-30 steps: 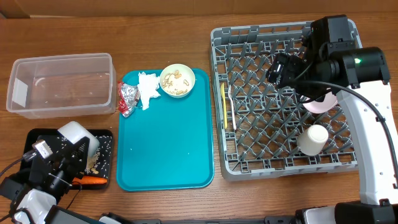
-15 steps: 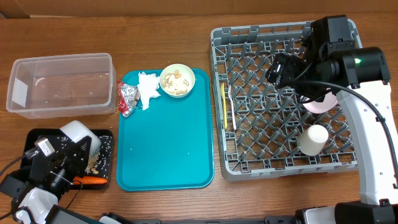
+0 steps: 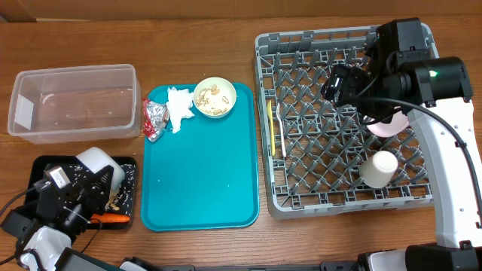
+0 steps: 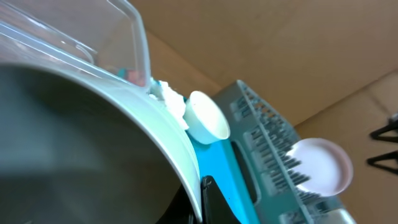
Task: Sort waste into correct bins and load items into the dishwasher rack
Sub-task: 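Tip the bowl with the left gripper to pour food onto the black tray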
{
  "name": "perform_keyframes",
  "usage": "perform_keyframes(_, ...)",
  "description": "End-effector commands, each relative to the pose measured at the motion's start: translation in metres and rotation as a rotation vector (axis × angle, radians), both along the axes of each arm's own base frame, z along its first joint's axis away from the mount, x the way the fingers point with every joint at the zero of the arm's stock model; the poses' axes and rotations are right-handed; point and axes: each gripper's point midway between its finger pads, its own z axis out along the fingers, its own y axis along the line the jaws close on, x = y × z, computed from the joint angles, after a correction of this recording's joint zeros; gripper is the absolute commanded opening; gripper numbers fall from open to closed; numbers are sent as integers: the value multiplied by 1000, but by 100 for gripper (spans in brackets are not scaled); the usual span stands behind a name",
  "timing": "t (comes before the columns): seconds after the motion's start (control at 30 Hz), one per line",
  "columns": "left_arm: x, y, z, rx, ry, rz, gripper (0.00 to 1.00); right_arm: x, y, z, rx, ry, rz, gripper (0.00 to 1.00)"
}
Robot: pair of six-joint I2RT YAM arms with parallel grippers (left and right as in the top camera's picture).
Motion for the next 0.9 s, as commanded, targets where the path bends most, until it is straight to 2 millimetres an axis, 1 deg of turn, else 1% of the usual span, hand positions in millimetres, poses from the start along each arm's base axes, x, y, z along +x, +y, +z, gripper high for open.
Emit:
perform_keyframes(0.0,0,-4,5,-61,-10,-8,5,1,2,10,8,-32,4,100)
perform_keyframes(0.03,0,-5,0,-9,-10,-17,4,1,2,10,8,-32,4,100)
perform_keyframes(0.07,0,-3,-13,65,39,-15,4,1,2,10,8,-33,4,100)
perform_keyframes(0.1,0,-3,-10,-42,72,3,4,2,2,10,9,-37,4,100)
perform_keyframes(0.13,0,-5,-9,-47,68,0,4,2,2,10,9,-36,4,100)
perform_keyframes(0.2,0,-4,-17,9,86,-3,4,2,2,10,9,-36,4,100)
perform_keyframes(0.4,1,-11,6,-79,-22,-31,4,4,2,11,10,-44,4,100)
perform_keyframes(0.5,0,-13,13,-106,-52,-39,4,3,2,11,10,-42,4,100)
perform_keyframes(0.53,0,-13,13,-83,-67,-43,4,3,2,11,10,-40,4,100)
perform_keyframes(0.57,1,-10,2,27,-51,-43,4,3,2,11,10,-40,4,100)
perform_keyframes(0.6,1,-6,-9,58,6,-29,4,3,2,11,9,-40,4,100)
perform_keyframes(0.63,1,-4,-8,-43,58,-4,4,3,2,11,9,-40,4,100)
perform_keyframes(0.67,1,-5,-8,-60,63,-3,4,3,2,11,9,-40,4,100)
perform_keyframes(0.77,2,-5,-13,-16,78,-9,4,4,3,11,14,-43,6,100)
perform_keyframes(0.87,2,-8,-9,-60,74,-13,4,2,4,11,22,-38,9,100)
